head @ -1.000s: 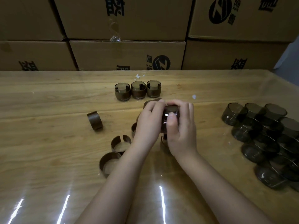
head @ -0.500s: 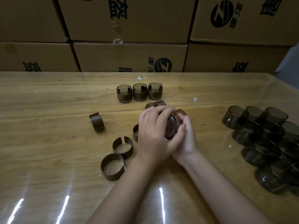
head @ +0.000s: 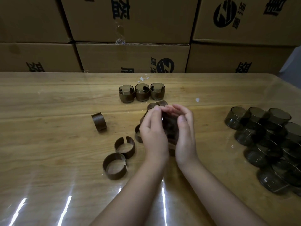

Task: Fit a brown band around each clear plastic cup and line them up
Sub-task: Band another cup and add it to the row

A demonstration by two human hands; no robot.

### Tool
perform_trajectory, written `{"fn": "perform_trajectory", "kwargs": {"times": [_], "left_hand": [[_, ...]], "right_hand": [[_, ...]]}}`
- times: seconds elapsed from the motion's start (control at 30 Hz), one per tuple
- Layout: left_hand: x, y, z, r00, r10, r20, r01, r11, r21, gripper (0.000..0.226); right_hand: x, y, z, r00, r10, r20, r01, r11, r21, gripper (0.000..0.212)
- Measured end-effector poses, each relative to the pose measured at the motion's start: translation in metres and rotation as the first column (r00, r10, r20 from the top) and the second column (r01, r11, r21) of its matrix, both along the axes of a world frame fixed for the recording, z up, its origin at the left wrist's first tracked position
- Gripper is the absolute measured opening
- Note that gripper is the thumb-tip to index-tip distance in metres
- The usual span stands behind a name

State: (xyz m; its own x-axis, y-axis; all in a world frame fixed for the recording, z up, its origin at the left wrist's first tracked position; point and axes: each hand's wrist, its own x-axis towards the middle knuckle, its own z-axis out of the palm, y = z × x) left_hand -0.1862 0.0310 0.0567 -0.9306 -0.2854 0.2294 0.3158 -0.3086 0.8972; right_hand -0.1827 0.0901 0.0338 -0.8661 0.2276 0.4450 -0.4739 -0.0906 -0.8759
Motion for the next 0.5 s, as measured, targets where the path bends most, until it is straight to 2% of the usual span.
{"fn": "perform_trajectory", "kwargs": {"times": [0.1,0.2,0.23,0.37,0.43,0.5], "left_hand": [[-0.008,-0.005,0.004,0.973,-0.180,0.143,0.140,0.957,0.255,0.038],[-0.015,-0.016,0.006,0.888,-0.380,0.259,0.236,0.860,0.452,0.045],[-0.018,-0.020,0.004,0.865,-0.413,0.285,0.254,0.850,0.461,0.047],[-0.029,-0.036,0.001,0.831,-0.370,0.415,0.274,0.922,0.273,0.041],[-0.029,-0.036,0.001,0.814,-0.364,0.454,0.271,0.927,0.258,0.038],[-0.028,-0.028,-0.001,0.838,-0.278,0.470,0.219,0.960,0.177,0.040]], "right_hand": [[0.001,-0.003,-0.005,0.995,-0.012,-0.099,0.021,0.996,0.084,0.040],[-0.001,-0.004,-0.012,0.954,-0.132,-0.271,0.225,0.910,0.349,0.047],[-0.002,-0.004,-0.014,0.932,-0.141,-0.334,0.279,0.866,0.414,0.049],[-0.005,-0.004,-0.023,0.902,-0.081,-0.424,0.318,0.788,0.527,0.052],[-0.006,-0.007,-0.025,0.922,-0.113,-0.370,0.297,0.820,0.489,0.048],[-0.005,-0.011,-0.022,0.968,-0.173,-0.184,0.227,0.916,0.331,0.043]]}}
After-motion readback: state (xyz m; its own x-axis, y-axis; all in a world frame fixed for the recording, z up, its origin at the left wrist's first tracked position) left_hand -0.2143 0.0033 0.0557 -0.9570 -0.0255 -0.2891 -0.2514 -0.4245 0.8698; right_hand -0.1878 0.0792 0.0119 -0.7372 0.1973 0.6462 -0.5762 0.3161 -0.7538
